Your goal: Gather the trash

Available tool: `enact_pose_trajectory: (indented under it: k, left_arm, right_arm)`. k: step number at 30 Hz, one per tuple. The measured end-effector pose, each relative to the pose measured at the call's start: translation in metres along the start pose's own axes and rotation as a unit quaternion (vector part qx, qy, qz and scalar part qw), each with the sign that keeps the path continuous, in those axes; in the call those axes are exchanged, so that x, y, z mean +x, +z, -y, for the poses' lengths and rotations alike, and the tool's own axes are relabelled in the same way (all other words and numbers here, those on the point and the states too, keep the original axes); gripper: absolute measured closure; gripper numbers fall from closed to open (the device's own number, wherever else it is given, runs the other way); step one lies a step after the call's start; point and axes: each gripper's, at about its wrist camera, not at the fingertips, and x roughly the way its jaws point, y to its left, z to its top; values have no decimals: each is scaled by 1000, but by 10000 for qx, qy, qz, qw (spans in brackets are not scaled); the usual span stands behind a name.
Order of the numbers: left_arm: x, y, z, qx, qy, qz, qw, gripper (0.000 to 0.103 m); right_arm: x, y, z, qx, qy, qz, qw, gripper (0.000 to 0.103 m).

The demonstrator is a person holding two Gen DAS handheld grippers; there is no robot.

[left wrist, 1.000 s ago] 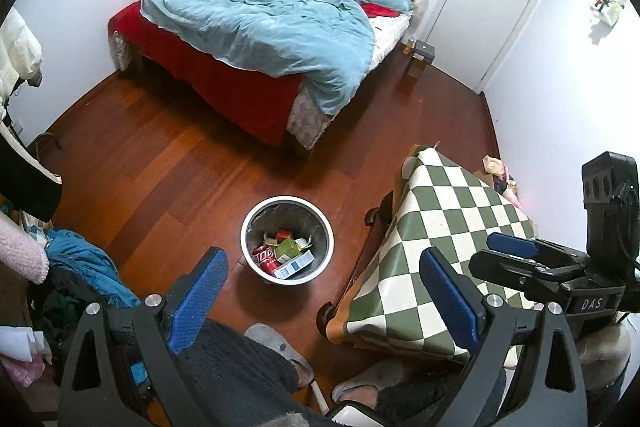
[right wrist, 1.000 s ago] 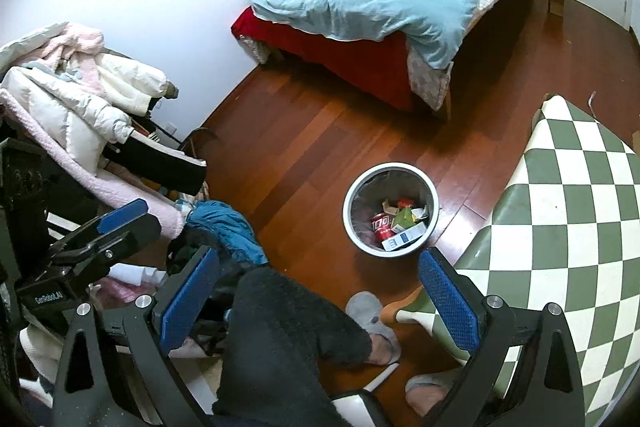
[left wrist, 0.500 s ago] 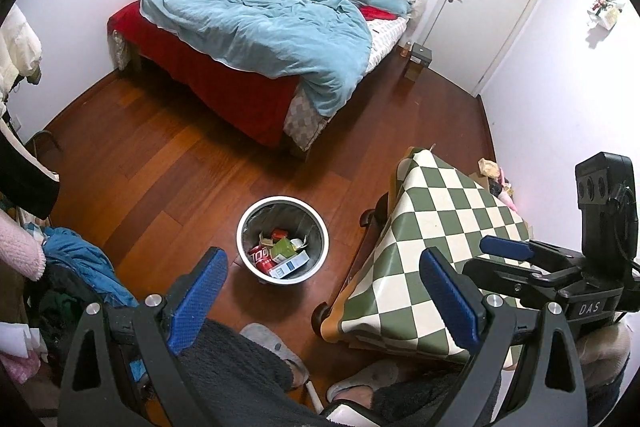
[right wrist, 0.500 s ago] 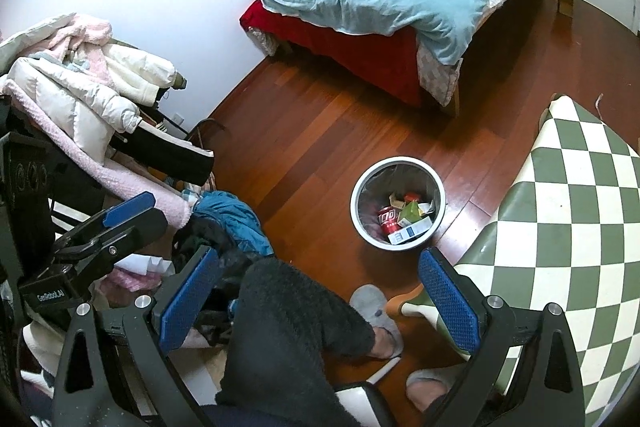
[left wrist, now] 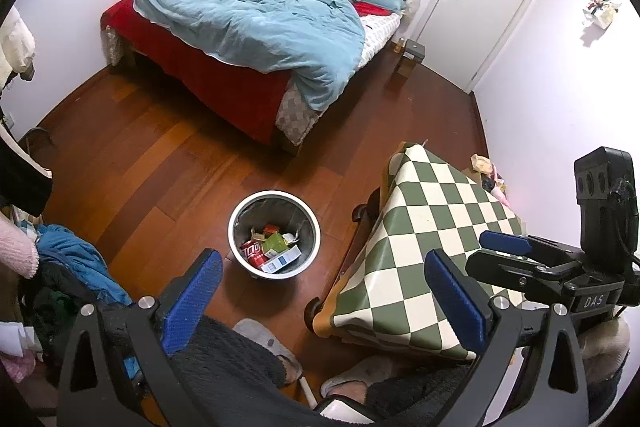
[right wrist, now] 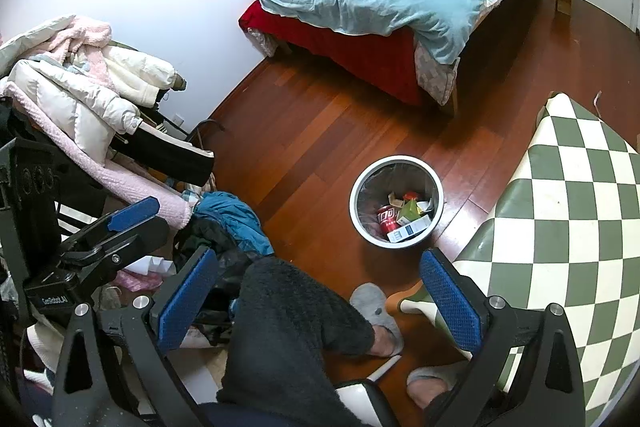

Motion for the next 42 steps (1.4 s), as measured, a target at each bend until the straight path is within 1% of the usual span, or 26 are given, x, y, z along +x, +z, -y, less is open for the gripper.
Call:
enact_pose_trajectory:
  k: [14,27,42]
  left_arm:
    - [0,1,1,-27,-124,-56,9999,0]
    - [0,3,0,-30,-129,-56,9999,0]
    - [-5,1,1,-43,-124,53,9999,0]
  right_arm:
    - [-8,2,-2,-77,13,-26,10000,0]
    - [-7,3,-6,-95,30,-60,9999,0]
    - [-4,3,-9,-92,8,-67,9999,0]
